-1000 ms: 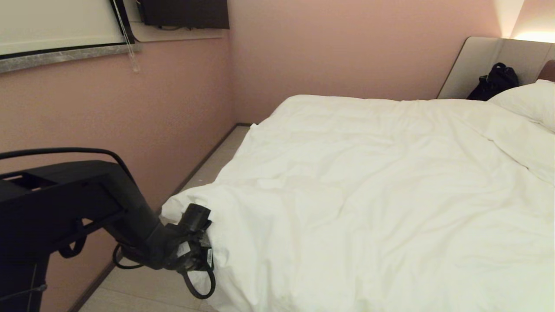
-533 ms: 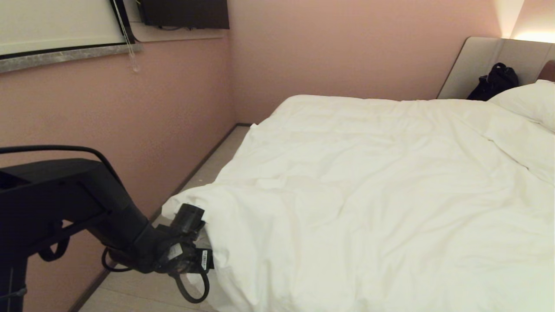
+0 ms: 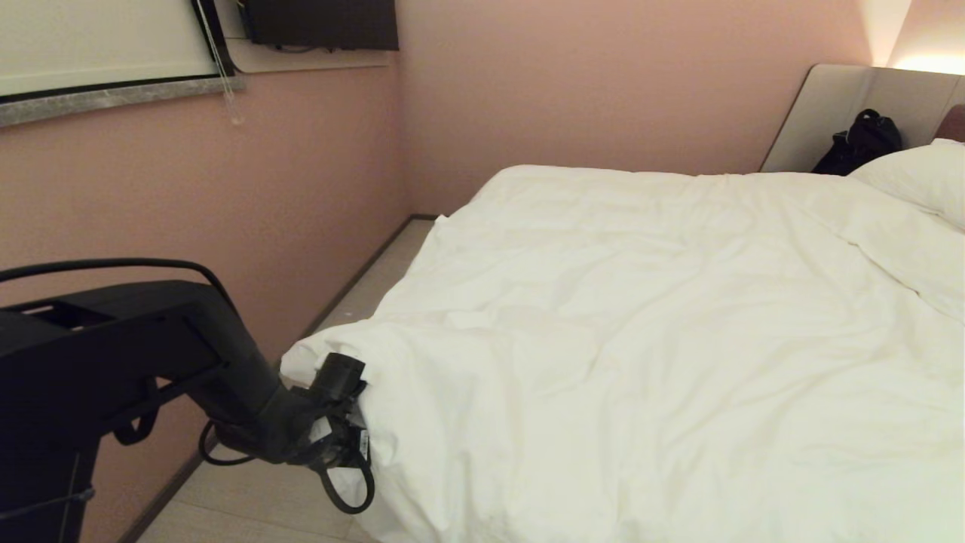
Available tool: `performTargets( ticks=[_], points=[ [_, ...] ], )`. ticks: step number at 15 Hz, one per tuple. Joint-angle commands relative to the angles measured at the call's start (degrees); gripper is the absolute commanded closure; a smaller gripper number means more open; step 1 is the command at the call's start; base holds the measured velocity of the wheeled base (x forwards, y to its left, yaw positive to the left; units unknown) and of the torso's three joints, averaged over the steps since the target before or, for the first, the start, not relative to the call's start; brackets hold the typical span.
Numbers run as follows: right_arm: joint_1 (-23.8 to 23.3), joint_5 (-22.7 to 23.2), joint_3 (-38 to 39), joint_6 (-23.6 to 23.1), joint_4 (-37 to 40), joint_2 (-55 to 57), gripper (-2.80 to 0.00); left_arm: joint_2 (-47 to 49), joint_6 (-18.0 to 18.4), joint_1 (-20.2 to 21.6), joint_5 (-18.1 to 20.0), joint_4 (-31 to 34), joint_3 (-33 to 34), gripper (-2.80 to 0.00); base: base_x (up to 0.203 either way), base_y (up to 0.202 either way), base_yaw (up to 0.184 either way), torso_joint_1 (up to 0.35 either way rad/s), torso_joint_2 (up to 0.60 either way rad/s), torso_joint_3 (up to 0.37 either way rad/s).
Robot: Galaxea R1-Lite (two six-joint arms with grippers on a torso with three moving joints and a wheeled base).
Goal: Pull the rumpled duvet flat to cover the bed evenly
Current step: Flatten the corners of the folded blanket
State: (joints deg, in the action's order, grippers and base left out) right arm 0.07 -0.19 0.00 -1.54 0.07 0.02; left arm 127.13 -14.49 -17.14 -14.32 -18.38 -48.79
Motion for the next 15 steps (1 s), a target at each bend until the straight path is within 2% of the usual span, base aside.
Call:
performTargets(
  ticks=[1,15],
  points=[
    [0.0,0.0,0.0,0.0,0.0,0.1,0.00,1.2,-0.1,0.0,-0.1,-0.1,-0.6,-2.80,0.000,0.000,0.000,0.000,0.00,0.000],
    [0.0,0.0,0.0,0.0,0.0,0.0,0.00,4.9,-0.1,0.0,-0.4,-0.8,-4.4,-2.80,0.000,0.000,0.000,0.000,0.00,0.000]
  ],
)
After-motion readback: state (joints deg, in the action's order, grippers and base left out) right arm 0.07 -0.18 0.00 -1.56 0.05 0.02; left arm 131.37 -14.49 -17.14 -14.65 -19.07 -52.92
